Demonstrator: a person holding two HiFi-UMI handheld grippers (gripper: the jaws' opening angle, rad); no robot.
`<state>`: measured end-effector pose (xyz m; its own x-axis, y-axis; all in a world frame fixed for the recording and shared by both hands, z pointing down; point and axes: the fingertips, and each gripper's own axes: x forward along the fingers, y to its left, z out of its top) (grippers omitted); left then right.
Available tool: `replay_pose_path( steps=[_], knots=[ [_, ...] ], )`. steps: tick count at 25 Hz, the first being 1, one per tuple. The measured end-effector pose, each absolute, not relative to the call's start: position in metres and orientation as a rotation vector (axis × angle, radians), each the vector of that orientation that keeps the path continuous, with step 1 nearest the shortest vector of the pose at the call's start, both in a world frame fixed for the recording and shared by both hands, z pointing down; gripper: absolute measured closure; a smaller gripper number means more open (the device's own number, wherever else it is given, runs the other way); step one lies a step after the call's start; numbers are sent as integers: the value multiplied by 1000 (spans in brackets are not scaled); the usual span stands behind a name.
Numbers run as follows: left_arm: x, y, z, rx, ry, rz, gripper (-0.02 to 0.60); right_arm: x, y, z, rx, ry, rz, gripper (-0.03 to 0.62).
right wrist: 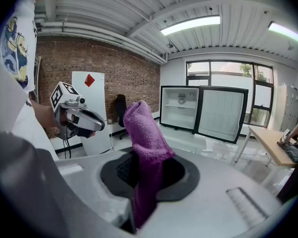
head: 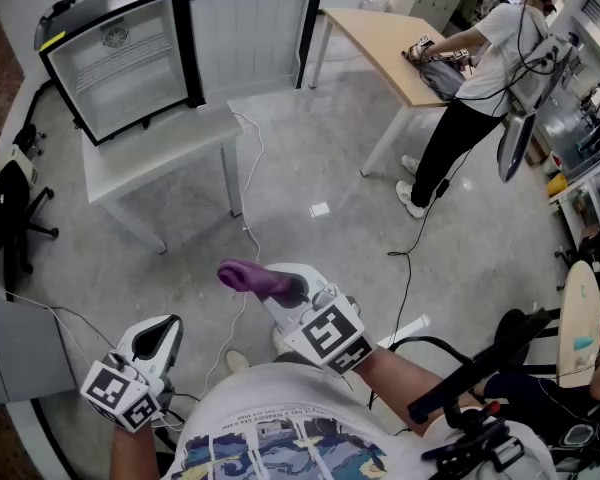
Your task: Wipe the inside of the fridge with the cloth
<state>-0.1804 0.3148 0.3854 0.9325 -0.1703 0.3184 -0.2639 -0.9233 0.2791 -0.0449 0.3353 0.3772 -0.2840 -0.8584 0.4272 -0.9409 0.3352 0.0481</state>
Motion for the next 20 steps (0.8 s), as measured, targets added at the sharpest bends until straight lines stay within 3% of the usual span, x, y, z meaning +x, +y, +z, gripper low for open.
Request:
replay_pose_path(
  steps=[20],
  knots=[
    [-138,285,377,2767,-483,407,575,22,334,370,1577,-2315,320,540]
  ],
)
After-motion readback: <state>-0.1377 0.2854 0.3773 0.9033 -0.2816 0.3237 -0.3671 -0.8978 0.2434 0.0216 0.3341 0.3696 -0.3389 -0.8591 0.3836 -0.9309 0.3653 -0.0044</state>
